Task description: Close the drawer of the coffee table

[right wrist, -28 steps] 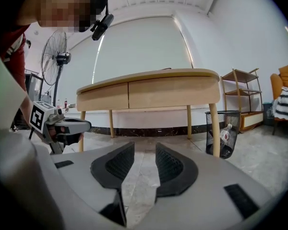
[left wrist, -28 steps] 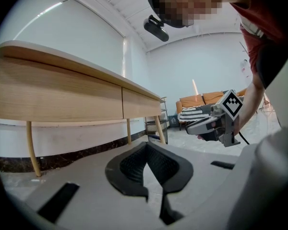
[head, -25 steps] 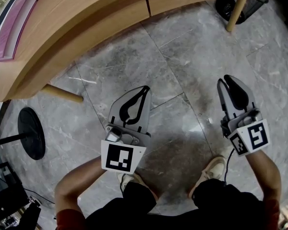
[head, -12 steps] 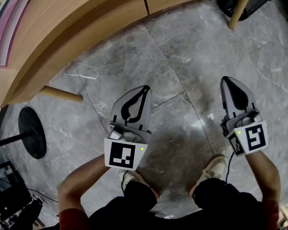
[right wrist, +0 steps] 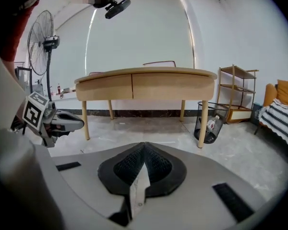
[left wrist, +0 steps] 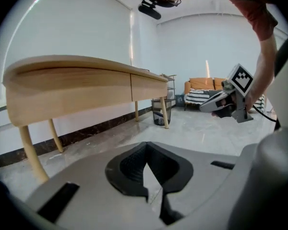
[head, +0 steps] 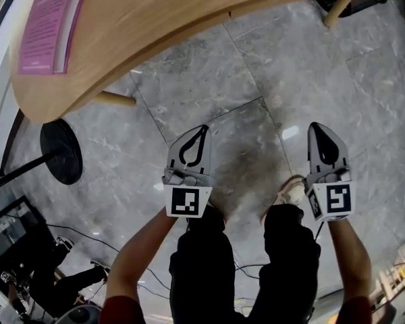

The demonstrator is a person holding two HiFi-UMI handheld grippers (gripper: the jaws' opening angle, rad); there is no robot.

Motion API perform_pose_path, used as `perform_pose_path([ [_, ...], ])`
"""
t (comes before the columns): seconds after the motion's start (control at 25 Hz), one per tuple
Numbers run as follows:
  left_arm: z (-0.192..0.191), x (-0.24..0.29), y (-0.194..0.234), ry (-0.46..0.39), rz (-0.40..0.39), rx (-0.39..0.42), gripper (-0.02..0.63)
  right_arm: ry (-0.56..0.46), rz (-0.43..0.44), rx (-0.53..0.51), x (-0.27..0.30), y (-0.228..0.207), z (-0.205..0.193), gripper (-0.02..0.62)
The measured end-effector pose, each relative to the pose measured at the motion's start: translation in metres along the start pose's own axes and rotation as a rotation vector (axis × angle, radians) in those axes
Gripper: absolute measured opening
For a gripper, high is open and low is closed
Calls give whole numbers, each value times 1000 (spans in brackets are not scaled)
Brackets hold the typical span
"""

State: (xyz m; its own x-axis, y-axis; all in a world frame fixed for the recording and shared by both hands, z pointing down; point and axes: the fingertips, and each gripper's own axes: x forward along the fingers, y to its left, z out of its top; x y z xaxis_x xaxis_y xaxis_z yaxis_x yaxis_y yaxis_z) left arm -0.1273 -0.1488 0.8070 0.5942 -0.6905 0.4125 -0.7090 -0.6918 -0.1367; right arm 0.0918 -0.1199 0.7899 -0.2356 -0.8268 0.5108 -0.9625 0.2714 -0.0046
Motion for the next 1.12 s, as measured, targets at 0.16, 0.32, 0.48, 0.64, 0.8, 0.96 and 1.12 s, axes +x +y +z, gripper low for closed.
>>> perform_pose_path([
  [0.16, 66, -57, 15, 22, 98, -49, 6, 29, 18, 17, -57, 15, 63, -3],
  [0.32, 149, -114, 23, 57, 153, -93, 6, 25, -10, 47, -117, 21, 146, -3],
  [0.48, 243, -175, 20, 75, 179, -120, 6, 58, -32, 82, -179, 28, 223, -3],
  [0.64, 323, -218, 27, 91, 239, -205, 6, 26, -21, 71, -223, 30, 303, -3],
  [0.8, 395, -269, 36, 109, 276, -275, 6, -9, -16, 63, -275, 35, 382, -3],
  [0.96, 466, -308, 52, 83, 282, -296, 6, -86, -21, 90, -314, 38, 462, -3],
  [1.12, 545, -339, 77, -18, 297, -239, 6, -193, -43, 124, -350, 33, 540, -3],
])
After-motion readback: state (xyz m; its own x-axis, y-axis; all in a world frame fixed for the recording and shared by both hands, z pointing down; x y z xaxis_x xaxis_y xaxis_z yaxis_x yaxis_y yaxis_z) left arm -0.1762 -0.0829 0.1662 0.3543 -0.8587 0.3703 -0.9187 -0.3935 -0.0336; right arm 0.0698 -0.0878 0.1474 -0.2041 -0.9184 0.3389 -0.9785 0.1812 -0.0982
